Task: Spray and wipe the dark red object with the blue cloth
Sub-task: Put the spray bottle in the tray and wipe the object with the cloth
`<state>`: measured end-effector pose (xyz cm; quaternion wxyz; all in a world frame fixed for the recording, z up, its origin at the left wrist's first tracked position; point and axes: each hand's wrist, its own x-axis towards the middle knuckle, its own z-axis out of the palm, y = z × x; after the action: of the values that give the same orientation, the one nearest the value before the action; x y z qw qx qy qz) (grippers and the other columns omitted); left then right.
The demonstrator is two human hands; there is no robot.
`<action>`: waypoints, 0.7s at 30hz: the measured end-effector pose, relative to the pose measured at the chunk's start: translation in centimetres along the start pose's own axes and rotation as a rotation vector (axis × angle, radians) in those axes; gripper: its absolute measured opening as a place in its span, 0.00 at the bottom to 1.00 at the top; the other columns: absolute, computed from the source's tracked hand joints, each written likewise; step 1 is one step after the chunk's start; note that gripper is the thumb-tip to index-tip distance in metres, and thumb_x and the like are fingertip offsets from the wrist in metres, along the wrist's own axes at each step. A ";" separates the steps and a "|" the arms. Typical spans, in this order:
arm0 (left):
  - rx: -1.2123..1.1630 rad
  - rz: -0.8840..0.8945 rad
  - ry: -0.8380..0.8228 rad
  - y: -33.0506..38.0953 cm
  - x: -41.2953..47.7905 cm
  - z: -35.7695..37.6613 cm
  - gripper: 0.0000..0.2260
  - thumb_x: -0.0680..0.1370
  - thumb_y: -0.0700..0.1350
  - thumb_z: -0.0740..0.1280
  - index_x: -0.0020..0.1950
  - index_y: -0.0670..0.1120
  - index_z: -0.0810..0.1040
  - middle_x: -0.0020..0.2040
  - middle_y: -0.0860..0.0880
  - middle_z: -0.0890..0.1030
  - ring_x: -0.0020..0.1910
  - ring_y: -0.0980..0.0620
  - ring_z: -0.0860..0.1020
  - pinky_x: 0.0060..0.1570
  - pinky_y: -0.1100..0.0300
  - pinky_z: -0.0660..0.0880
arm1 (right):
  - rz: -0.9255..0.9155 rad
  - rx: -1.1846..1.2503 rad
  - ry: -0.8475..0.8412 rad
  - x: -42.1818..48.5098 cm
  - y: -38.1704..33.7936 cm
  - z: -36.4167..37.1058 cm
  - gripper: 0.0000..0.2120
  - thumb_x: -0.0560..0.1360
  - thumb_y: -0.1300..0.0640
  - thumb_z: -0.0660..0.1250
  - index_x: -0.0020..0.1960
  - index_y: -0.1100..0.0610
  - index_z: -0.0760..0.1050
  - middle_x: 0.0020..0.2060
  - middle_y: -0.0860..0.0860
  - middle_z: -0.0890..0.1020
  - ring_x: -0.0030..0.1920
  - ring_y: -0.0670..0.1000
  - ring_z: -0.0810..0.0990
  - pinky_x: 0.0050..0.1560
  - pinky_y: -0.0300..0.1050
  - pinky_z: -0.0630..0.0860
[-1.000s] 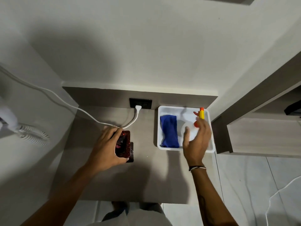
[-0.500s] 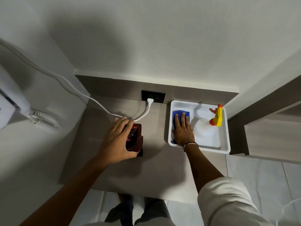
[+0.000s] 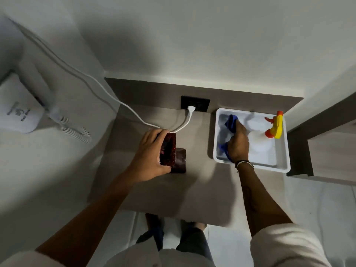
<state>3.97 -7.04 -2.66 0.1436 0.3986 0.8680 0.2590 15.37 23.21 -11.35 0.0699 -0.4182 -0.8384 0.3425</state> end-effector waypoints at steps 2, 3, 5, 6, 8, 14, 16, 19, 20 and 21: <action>-0.145 -0.057 0.012 -1.0 -0.8 -0.5 0.48 0.59 0.56 0.74 0.78 0.46 0.68 0.72 0.47 0.70 0.72 0.46 0.66 0.71 0.50 0.69 | -0.037 0.208 0.107 -3.0 -1.4 -0.9 0.34 0.80 0.75 0.58 0.85 0.61 0.63 0.81 0.60 0.71 0.81 0.61 0.72 0.83 0.59 0.69; -0.205 -0.081 0.014 -1.6 -1.3 -0.6 0.48 0.59 0.55 0.74 0.79 0.48 0.67 0.72 0.50 0.68 0.72 0.49 0.65 0.70 0.53 0.68 | -0.098 0.286 0.134 -5.1 -2.3 -1.0 0.35 0.78 0.77 0.56 0.85 0.63 0.63 0.81 0.59 0.72 0.81 0.59 0.73 0.84 0.59 0.68; -0.283 -0.107 0.005 -2.8 -2.0 -1.0 0.48 0.59 0.51 0.76 0.80 0.52 0.66 0.72 0.54 0.65 0.73 0.51 0.65 0.70 0.54 0.68 | -0.210 0.318 0.150 -10.1 -4.2 0.0 0.37 0.75 0.74 0.54 0.84 0.64 0.63 0.82 0.59 0.71 0.82 0.58 0.71 0.84 0.61 0.67; -0.302 -0.118 0.008 -3.3 -2.2 -1.1 0.48 0.59 0.49 0.76 0.80 0.52 0.66 0.72 0.55 0.65 0.73 0.50 0.65 0.71 0.53 0.69 | -0.256 0.307 0.112 -12.5 -5.4 1.1 0.36 0.77 0.71 0.54 0.85 0.63 0.63 0.83 0.58 0.69 0.84 0.57 0.69 0.85 0.61 0.66; -0.309 -0.111 0.008 -4.3 -2.2 -1.3 0.49 0.58 0.50 0.76 0.80 0.51 0.67 0.73 0.53 0.67 0.74 0.49 0.67 0.72 0.54 0.69 | -0.356 0.301 -0.001 -16.6 -8.5 3.5 0.33 0.81 0.65 0.53 0.86 0.60 0.62 0.85 0.56 0.67 0.85 0.56 0.66 0.86 0.63 0.64; -0.285 -0.076 -0.018 -7.2 -2.0 -1.8 0.51 0.56 0.56 0.75 0.79 0.44 0.71 0.71 0.54 0.68 0.68 0.58 0.69 0.64 0.79 0.63 | -0.518 0.142 -0.229 -20.9 -11.6 10.1 0.55 0.74 0.77 0.63 0.89 0.51 0.38 0.89 0.50 0.36 0.90 0.53 0.42 0.88 0.55 0.50; -0.283 -0.099 -0.022 -8.2 -2.1 -1.9 0.52 0.56 0.54 0.78 0.80 0.45 0.69 0.72 0.53 0.69 0.69 0.56 0.72 0.66 0.71 0.69 | -0.463 -0.031 -0.222 -19.8 -9.3 9.9 0.53 0.76 0.79 0.63 0.88 0.53 0.37 0.86 0.52 0.32 0.89 0.57 0.39 0.89 0.59 0.54; -0.289 -0.110 -0.038 -8.8 -2.4 -1.8 0.53 0.57 0.50 0.80 0.81 0.48 0.68 0.74 0.54 0.69 0.70 0.52 0.73 0.64 0.73 0.70 | -0.297 -0.136 -0.258 -18.2 -7.3 8.2 0.50 0.79 0.77 0.63 0.88 0.56 0.37 0.84 0.53 0.29 0.88 0.60 0.35 0.87 0.56 0.61; -0.289 -0.108 -0.034 -8.8 -2.4 -1.8 0.52 0.57 0.50 0.81 0.81 0.48 0.68 0.74 0.54 0.69 0.70 0.51 0.73 0.64 0.73 0.70 | -0.257 -0.088 -0.295 -18.2 -8.1 8.1 0.48 0.81 0.74 0.64 0.89 0.54 0.38 0.86 0.52 0.31 0.89 0.59 0.36 0.87 0.55 0.60; -0.287 -0.108 -0.030 -8.6 -2.4 -1.8 0.52 0.57 0.49 0.81 0.81 0.48 0.69 0.74 0.53 0.70 0.70 0.49 0.74 0.64 0.70 0.72 | -0.238 0.050 -0.314 -18.6 -9.7 8.1 0.45 0.83 0.70 0.63 0.89 0.51 0.40 0.88 0.51 0.35 0.89 0.57 0.39 0.88 0.54 0.59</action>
<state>-0.62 -14.25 -5.95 0.2254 0.3307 0.8401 0.3662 17.69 1.10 -8.22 -0.0114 -0.2559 -0.8736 0.4137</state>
